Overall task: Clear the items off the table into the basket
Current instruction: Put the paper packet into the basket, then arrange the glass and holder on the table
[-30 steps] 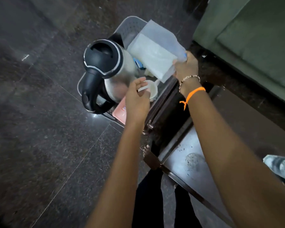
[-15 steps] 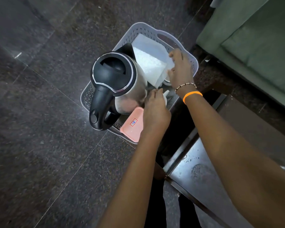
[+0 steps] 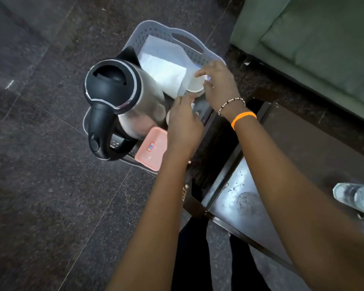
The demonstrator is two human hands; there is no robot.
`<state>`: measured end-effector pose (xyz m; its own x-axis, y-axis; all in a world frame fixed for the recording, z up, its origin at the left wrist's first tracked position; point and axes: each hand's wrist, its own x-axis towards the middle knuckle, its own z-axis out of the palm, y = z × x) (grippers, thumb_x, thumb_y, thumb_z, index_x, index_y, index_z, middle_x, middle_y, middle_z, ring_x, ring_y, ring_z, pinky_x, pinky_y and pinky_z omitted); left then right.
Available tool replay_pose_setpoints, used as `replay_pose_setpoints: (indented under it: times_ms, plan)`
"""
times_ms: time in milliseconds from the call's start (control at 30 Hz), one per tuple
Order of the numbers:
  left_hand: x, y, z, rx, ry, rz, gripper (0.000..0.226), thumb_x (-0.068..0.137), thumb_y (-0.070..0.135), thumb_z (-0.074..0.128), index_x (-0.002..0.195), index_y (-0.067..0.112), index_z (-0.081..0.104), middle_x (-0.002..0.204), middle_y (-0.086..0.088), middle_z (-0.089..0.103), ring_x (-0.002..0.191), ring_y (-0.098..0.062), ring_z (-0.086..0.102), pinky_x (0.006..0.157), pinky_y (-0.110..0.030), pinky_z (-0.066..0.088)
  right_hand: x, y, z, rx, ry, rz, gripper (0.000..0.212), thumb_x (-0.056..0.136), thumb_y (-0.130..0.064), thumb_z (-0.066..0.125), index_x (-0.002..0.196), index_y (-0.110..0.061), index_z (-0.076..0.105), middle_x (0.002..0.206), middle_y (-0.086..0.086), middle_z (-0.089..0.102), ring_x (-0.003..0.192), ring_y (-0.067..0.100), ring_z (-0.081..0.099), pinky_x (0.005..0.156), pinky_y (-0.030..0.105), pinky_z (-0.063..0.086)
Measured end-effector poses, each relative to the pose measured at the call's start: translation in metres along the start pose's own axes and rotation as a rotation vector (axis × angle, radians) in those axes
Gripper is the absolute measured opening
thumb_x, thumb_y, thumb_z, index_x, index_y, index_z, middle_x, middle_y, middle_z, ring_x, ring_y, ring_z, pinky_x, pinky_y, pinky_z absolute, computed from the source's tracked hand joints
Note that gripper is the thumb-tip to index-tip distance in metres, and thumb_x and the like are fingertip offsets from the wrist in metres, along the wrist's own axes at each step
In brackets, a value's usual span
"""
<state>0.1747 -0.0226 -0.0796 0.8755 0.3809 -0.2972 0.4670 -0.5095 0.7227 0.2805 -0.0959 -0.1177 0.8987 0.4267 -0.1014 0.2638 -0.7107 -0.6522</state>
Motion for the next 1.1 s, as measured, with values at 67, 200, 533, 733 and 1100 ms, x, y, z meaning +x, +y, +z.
replay_pose_setpoints:
  times_ms: [67,200,533,733,1100]
  plan:
    - [-0.012,0.01,0.008,-0.118,0.015,-0.006,0.043,0.082,-0.008,0.046,0.122,0.004,0.053,0.122,-0.015,0.057,0.113,-0.027,0.054,0.101,-0.032,0.039,-0.029,0.004,-0.016,0.109,0.058,0.054,0.03,0.082,0.006,0.047,0.102,-0.006,0.067,0.112,0.018,0.06,0.088,0.02,0.056,0.089,0.024,0.043]
    - [-0.05,0.024,0.04,-0.26,0.005,-0.056,0.037,0.085,-0.008,0.046,0.116,0.008,0.057,0.113,-0.009,0.062,0.098,-0.015,0.059,0.085,-0.012,0.042,-0.104,0.028,-0.044,0.218,0.12,0.172,0.023,0.083,0.003,0.052,0.095,-0.006,0.069,0.098,0.014,0.066,0.079,0.008,0.053,0.069,0.002,0.037]
    - [-0.173,0.07,0.172,-0.135,-0.242,-0.017,0.039,0.081,-0.01,0.045,0.11,0.012,0.06,0.098,-0.002,0.06,0.083,-0.01,0.056,0.081,-0.012,0.044,-0.305,0.142,-0.094,0.275,0.167,0.573,0.02,0.082,0.005,0.054,0.091,-0.005,0.069,0.098,0.016,0.069,0.083,0.029,0.063,0.076,0.027,0.047]
    - [-0.221,0.102,0.259,0.007,-0.411,0.047,0.036,0.082,-0.004,0.048,0.113,0.011,0.059,0.1,-0.006,0.063,0.093,-0.019,0.061,0.088,-0.026,0.046,-0.395,0.224,-0.128,0.335,0.317,0.783,0.02,0.083,0.006,0.051,0.088,-0.004,0.068,0.097,0.017,0.069,0.074,0.029,0.061,0.072,0.029,0.047]
    - [-0.24,0.14,0.377,0.224,-0.515,0.143,0.061,0.083,0.008,0.063,0.138,0.009,0.036,0.14,-0.013,0.039,0.128,-0.028,0.043,0.103,-0.025,0.029,-0.454,0.34,-0.189,0.181,0.624,0.945,0.035,0.077,-0.005,0.063,0.11,0.002,0.054,0.115,0.02,0.055,0.11,0.036,0.05,0.101,0.039,0.037]
